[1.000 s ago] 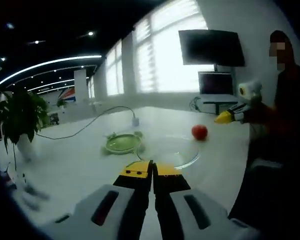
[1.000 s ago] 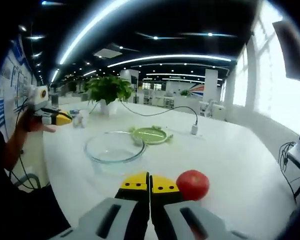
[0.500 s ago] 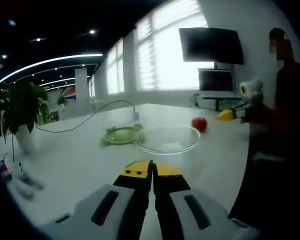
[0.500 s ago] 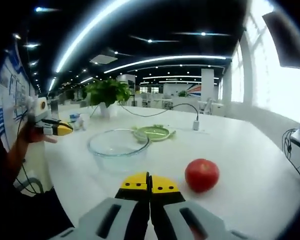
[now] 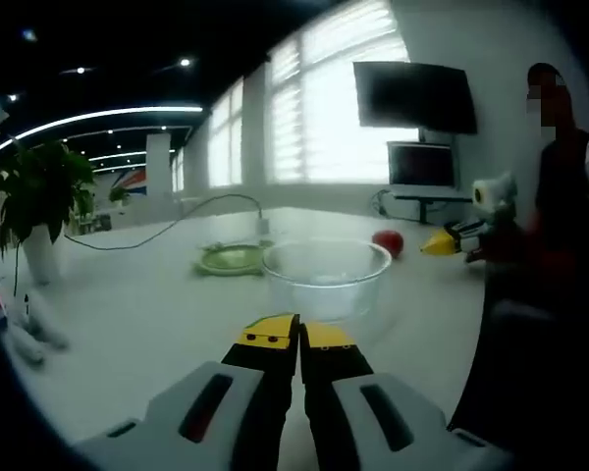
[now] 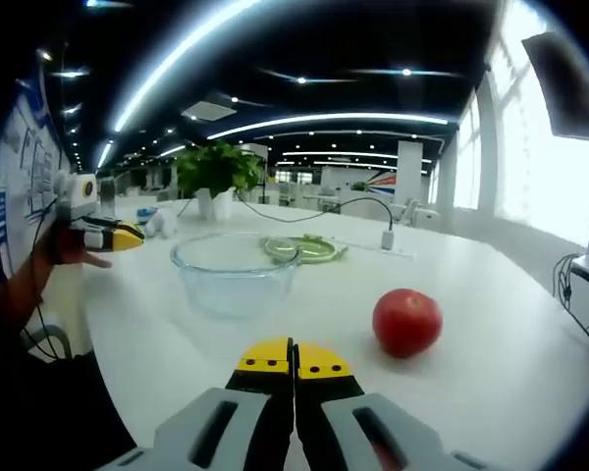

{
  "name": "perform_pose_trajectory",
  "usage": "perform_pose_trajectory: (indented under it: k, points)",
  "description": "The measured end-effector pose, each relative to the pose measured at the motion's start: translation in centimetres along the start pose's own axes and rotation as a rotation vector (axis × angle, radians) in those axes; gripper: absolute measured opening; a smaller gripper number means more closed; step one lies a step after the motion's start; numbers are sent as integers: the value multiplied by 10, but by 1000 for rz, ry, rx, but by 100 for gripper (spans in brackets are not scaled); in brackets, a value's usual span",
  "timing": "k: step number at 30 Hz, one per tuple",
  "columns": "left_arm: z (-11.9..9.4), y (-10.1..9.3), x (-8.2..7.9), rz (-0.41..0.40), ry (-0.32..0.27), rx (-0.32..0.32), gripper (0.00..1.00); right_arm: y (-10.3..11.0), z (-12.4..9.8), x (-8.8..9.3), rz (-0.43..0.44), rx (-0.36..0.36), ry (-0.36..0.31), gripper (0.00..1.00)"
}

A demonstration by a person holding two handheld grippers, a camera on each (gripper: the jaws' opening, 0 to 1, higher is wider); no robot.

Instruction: Open container latches remove lid place lid upside down on tabletop take tomato from container place on tabletop

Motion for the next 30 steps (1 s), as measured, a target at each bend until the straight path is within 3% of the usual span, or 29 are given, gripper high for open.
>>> perform_pose_trajectory:
  k: [10, 19, 30]
  points:
    - [-2, -2, 8, 1, 3, 7, 2, -5, -8, 5, 34, 25, -32, 0]
    - [-3, -6, 10, 25, 43, 12, 2, -1, -17, 6, 36, 34, -34, 0]
    - [-5, -7, 14, 17, 50, 15, 2, -2, -15, 14, 72, 39, -33, 0]
Point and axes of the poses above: the point that each gripper's makers call its tool centre point, and the gripper's own axes: z roughly forward along the fingers, y roughly to its left, x roughly out of its underside, the point moved 8 cm from there along -z, roughly backward along the fingers, and after that the axes turned 3 degrees about -y, right-handed, at the moved point
